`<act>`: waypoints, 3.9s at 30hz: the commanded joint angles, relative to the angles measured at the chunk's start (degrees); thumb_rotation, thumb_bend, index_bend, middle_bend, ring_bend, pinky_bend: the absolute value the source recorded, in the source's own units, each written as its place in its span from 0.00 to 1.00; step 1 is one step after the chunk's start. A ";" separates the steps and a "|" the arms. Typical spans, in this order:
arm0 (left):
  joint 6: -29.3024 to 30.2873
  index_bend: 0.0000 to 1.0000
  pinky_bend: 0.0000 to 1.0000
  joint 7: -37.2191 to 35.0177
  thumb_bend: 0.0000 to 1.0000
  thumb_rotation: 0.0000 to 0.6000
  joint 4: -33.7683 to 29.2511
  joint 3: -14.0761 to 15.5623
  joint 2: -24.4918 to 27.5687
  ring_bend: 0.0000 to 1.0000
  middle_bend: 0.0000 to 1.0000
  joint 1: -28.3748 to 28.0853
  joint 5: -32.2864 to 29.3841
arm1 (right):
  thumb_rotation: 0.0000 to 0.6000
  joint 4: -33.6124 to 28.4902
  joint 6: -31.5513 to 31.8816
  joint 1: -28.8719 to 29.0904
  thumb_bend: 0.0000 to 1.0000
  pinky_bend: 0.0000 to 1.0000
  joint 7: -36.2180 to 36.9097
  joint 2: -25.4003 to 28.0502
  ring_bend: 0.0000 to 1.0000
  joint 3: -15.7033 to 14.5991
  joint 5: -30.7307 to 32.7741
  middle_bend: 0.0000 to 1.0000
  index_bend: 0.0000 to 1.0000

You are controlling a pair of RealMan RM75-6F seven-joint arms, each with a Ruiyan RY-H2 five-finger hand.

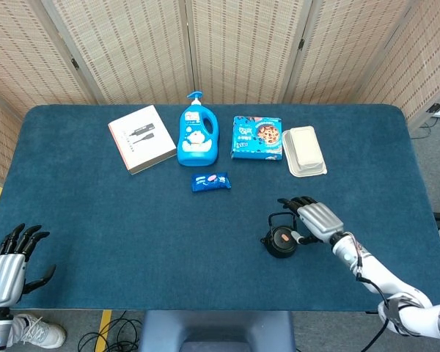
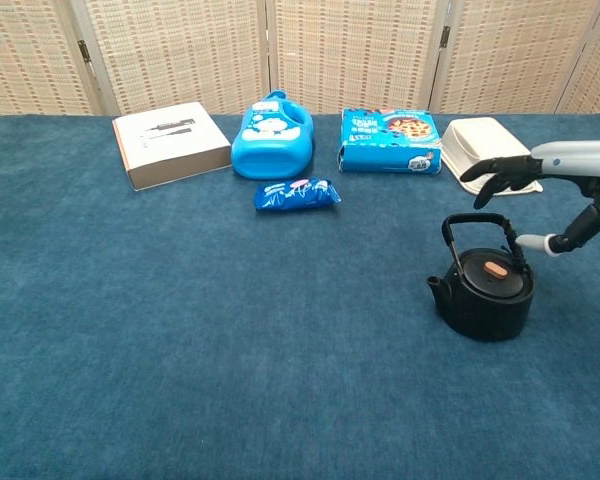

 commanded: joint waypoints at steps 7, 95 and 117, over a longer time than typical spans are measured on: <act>0.18 0.25 0.15 -0.49 0.32 1.00 0.31 -0.26 0.27 0.08 0.18 0.26 -0.58 | 1.00 2.34 -4.54 3.29 0.35 0.11 2.65 -2.76 0.10 -0.01 1.71 0.23 0.06; -0.36 0.25 0.15 -1.78 0.32 1.00 1.44 -0.01 0.27 0.08 0.18 1.19 -1.25 | 1.00 -3.73 9.19 -1.38 0.12 0.00 -20.77 -2.79 0.00 -2.60 4.20 0.00 0.00; 0.37 0.25 0.15 -2.30 0.32 1.00 1.30 0.20 0.49 0.08 0.17 1.74 -0.90 | 1.00 -4.92 14.09 -3.22 0.18 0.00 -15.54 0.66 0.28 -7.53 -12.47 0.37 0.32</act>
